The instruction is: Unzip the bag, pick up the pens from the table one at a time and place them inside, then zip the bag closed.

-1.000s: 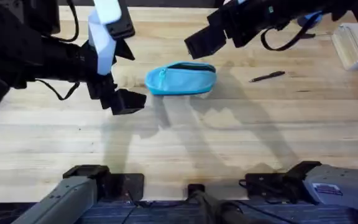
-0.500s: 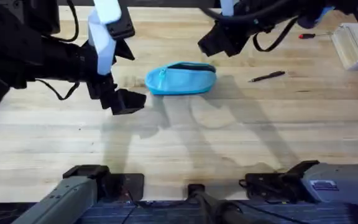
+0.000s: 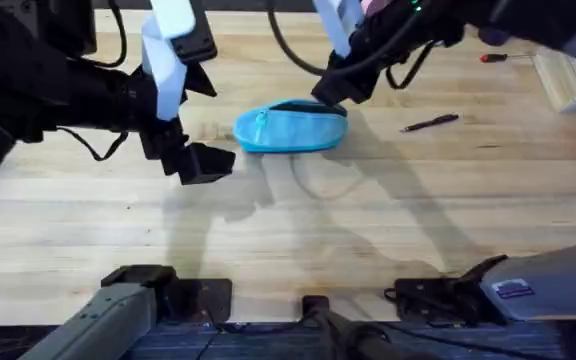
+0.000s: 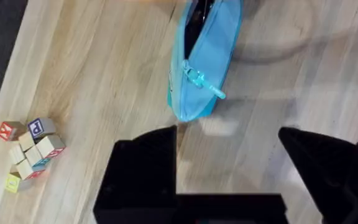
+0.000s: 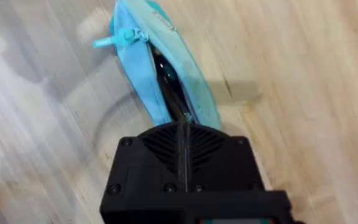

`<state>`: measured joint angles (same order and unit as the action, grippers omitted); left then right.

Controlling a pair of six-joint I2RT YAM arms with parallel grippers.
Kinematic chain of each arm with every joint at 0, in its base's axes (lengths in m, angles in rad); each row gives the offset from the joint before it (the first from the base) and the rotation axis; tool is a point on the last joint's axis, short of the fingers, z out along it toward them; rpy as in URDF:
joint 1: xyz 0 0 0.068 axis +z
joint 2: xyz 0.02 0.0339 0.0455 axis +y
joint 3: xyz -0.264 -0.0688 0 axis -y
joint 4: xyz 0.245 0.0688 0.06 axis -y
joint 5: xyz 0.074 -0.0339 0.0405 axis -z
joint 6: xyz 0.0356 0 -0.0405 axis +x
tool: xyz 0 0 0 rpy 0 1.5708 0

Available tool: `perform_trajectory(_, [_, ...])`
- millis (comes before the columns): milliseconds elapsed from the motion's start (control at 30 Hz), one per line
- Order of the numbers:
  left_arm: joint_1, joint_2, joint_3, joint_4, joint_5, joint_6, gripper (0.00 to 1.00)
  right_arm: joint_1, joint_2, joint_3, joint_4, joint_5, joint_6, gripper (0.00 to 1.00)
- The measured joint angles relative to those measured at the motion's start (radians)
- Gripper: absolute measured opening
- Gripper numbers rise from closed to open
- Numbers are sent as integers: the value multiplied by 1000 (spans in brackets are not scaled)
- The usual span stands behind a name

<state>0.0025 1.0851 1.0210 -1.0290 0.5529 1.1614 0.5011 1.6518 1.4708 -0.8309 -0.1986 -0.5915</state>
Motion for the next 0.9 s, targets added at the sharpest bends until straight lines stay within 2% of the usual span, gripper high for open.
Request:
perform_trajectory(233, [0,0,0,0,0,0,994,0,83,0,-7,0,-38,31])
perform_trajectory(567, [0,0,0,0,0,0,993,3,125,0,29,0,-99,31])
perform_trajectory(900, [0,0,0,0,0,0,994,12,181,0,52,0,-295,30])
